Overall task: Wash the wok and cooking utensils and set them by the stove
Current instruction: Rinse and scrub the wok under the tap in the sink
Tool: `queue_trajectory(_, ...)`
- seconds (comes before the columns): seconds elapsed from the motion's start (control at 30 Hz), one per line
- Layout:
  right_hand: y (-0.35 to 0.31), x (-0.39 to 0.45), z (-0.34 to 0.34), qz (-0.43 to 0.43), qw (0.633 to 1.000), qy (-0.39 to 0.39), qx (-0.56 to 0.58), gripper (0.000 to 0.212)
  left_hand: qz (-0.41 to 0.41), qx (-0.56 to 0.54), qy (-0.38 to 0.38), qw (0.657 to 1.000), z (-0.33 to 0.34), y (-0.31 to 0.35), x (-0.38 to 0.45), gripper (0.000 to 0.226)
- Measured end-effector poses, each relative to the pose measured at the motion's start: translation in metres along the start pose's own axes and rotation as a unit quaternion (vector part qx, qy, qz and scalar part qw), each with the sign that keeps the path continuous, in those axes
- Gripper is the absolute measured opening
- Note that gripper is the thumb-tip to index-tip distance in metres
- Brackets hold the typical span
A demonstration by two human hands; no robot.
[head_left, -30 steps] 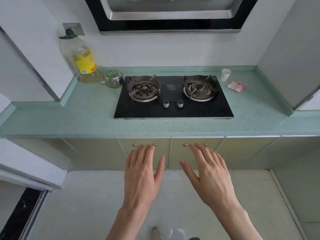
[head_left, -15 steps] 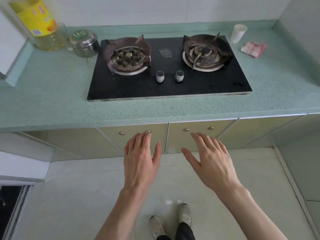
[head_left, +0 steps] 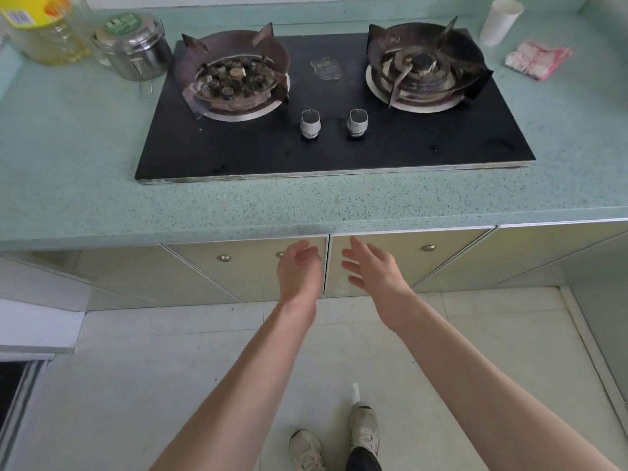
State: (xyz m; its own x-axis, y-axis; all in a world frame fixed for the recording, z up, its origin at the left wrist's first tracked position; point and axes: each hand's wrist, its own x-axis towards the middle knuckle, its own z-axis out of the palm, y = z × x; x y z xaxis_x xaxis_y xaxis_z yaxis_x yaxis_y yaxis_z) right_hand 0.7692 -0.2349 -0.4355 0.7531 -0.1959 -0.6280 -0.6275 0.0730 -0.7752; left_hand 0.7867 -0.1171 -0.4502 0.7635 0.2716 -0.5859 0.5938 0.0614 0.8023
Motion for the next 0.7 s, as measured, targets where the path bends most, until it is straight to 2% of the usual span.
queue_trajectory(0.03,-0.003,0.010,0.001,0.030,0.998,0.010,0.045,0.023,-0.053,-0.072,0.012,0.996,0.004,0.005,0.007,0.032)
queue_trajectory(0.1,-0.007,0.029,0.004,0.082,0.985,0.022,0.148,0.019,-0.139,-0.213,0.014,0.967,0.009,0.014,0.021,0.036)
queue_trajectory(0.2,-0.011,0.050,0.008,0.110,0.950,0.012,0.292,0.026,-0.191,-0.333,-0.002,0.923,0.012,0.018,0.039,0.039)
queue_trajectory(0.4,-0.007,0.056,0.016,0.099,0.919,-0.010,0.382,0.038,-0.173,-0.358,-0.032,0.917,0.021,0.014,0.050,0.043)
queue_trajectory(0.63,0.001,0.057,0.020,0.113,0.895,0.032,0.430,0.017,-0.138,-0.403,-0.050,0.903,0.016,-0.003,0.045,0.048)
queue_trajectory(0.7,0.007,0.049,0.022,0.114,0.902,0.054,0.414,0.011,-0.132,-0.397,-0.039,0.907,0.013,-0.008,0.035,0.038)
